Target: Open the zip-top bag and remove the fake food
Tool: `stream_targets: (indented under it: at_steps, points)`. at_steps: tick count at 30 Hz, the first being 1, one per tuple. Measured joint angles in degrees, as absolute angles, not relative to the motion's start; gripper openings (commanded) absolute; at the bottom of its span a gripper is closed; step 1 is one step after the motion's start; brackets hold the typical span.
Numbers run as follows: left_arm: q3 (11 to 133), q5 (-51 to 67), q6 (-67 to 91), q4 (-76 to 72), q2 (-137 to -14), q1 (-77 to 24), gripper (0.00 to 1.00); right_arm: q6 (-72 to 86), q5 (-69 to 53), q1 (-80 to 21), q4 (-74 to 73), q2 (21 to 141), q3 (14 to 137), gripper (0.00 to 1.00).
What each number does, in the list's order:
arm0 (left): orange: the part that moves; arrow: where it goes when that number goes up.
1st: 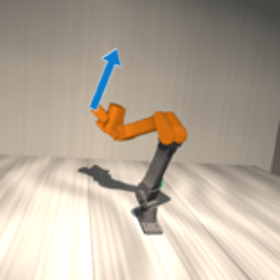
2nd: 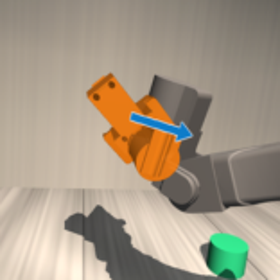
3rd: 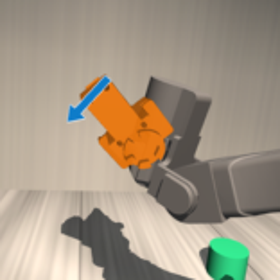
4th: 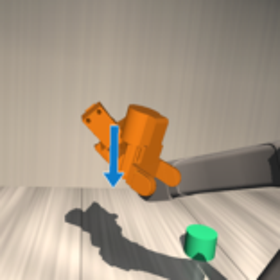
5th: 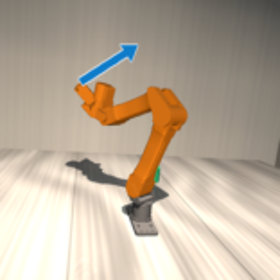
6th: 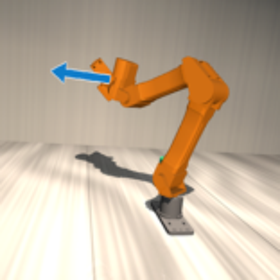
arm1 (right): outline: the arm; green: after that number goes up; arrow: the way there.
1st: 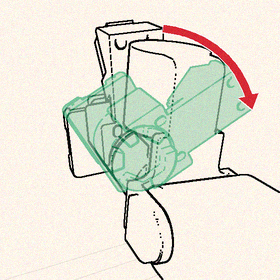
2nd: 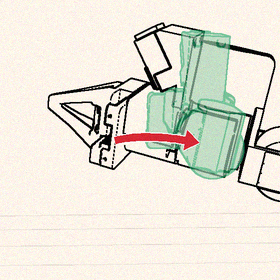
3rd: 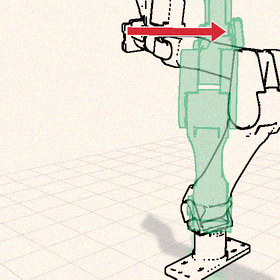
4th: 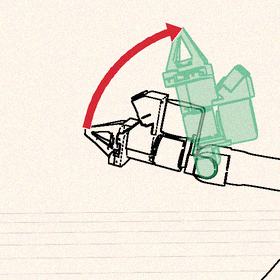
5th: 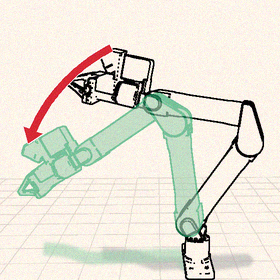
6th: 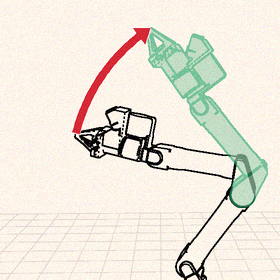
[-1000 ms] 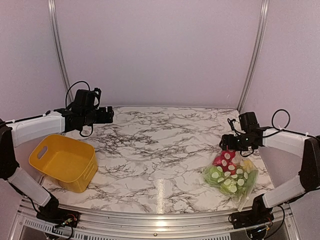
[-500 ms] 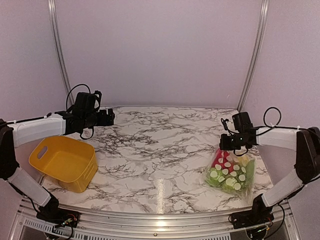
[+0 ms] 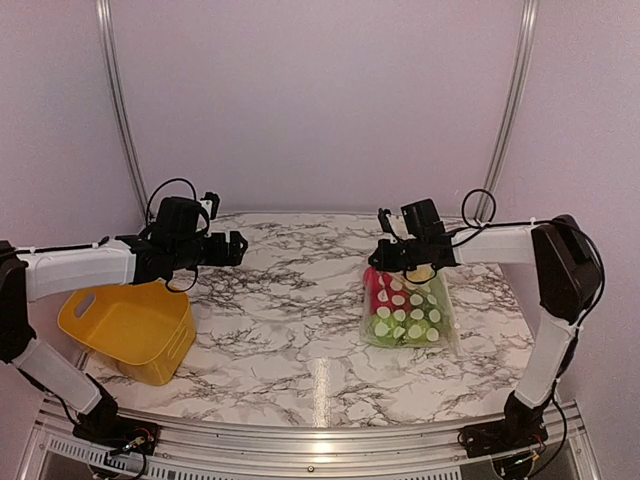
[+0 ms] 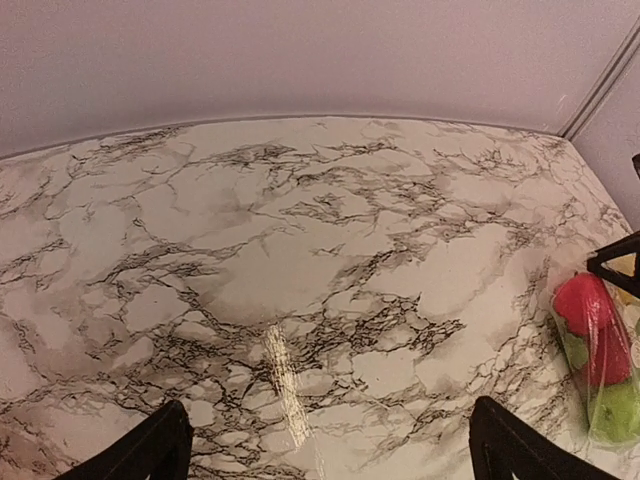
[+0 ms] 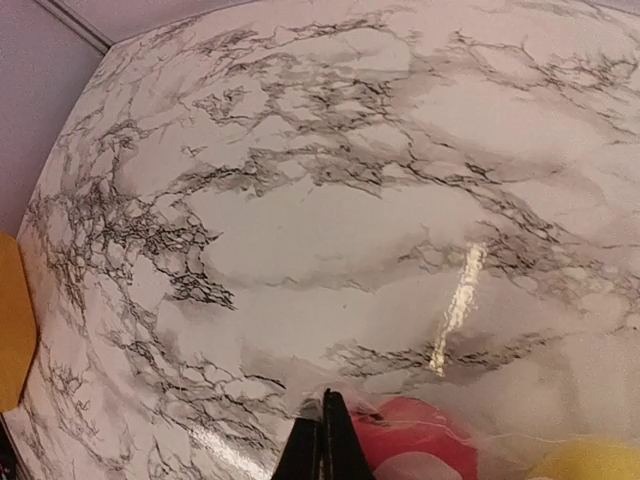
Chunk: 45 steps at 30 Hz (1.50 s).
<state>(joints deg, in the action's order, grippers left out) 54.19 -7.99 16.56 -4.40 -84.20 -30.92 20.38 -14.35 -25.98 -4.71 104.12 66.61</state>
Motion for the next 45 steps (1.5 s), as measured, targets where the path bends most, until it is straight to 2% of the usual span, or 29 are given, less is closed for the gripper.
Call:
stream_targets:
  at_steps: [8,9,14,15,20,24,28,33,42,45]
  points:
    - [51.2,-3.6,19.8,-8.4,-84.2,-34.8,0.99,25.4,-17.6,-34.3,1.9,118.0,84.8,0.0]
    - [51.1,-3.2,20.3,-8.9,-84.3,-35.0,0.99,26.2,-18.1,-34.8,2.8,119.3,86.3,0.03]
    - [52.1,-1.5,22.9,-11.4,-88.2,-36.8,0.99,29.0,-20.5,-35.2,6.0,123.2,89.6,0.44]
    - [52.8,-1.0,23.2,-11.5,-89.7,-37.4,0.99,29.0,-20.9,-35.0,6.1,123.3,89.6,0.48]
    - [57.7,0.5,24.7,-11.3,-97.0,-40.5,0.99,29.4,-22.0,-33.8,8.3,121.9,87.5,0.58]
    - [62.8,0.9,25.8,-10.8,-101.7,-42.5,0.98,28.6,-23.0,-31.1,8.8,115.7,80.2,0.61]
    - [67.2,1.5,27.3,-10.4,-106.0,-43.8,0.92,27.6,-23.6,-26.3,9.5,108.3,73.1,0.62]
    - [69.1,3.0,29.5,-9.5,-110.3,-44.6,0.8,26.2,-23.9,-20.5,10.6,101.5,65.5,0.65]
    - [70.0,3.2,32.4,-6.6,-113.2,-44.4,0.26,23.9,-24.4,-16.3,10.5,99.7,57.4,0.68]
    - [70.0,3.0,32.4,-6.1,-113.2,-44.0,0.13,23.3,-25.3,-16.0,10.0,99.8,56.0,0.71]
